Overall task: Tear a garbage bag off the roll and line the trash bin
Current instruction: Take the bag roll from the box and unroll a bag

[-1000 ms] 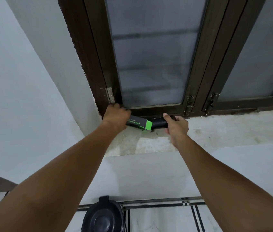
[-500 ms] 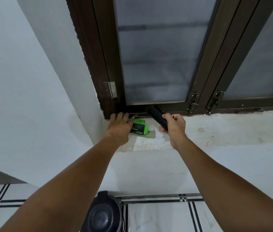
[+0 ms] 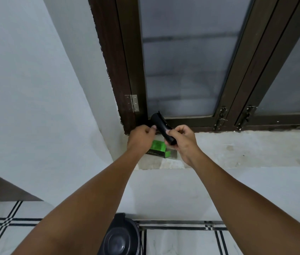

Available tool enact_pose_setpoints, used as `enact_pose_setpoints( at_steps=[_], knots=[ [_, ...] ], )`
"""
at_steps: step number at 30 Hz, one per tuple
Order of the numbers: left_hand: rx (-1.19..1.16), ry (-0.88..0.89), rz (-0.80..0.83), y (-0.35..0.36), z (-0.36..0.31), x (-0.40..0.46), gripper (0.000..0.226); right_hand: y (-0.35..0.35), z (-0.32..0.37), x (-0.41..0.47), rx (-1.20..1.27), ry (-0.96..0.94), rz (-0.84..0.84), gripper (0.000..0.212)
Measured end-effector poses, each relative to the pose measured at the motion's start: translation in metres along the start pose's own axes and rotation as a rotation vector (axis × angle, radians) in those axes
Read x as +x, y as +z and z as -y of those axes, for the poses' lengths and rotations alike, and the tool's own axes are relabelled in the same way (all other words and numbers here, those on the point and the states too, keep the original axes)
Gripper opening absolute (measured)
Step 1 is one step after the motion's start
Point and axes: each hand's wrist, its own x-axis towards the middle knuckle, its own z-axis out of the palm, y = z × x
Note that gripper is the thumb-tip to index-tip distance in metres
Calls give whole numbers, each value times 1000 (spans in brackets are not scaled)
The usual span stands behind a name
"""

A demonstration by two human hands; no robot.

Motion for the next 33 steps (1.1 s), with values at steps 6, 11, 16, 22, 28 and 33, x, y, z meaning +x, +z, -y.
enact_pose_setpoints(
  at_steps=[6,11,16,22,28,33],
  knots=[
    [-703,-225,245,-7,-26,3,34,10,8,0,-111,4,86,37],
    [-735,-360,288,-5,-23,6,46,12,16,0,-212,12,-1,10],
    [-879,-377,326,-3,-17,8,41,18,20,3,-150,77,10,27],
    [-801,-247,344,-5,-16,10,35,25,22,1,-164,65,25,36],
    [-739,-198,348,-8,-10,12,35,22,22,11,-66,95,-29,6],
    [-922,-349,390,-8,-14,8,41,18,22,23,-86,153,-93,11]
  ],
)
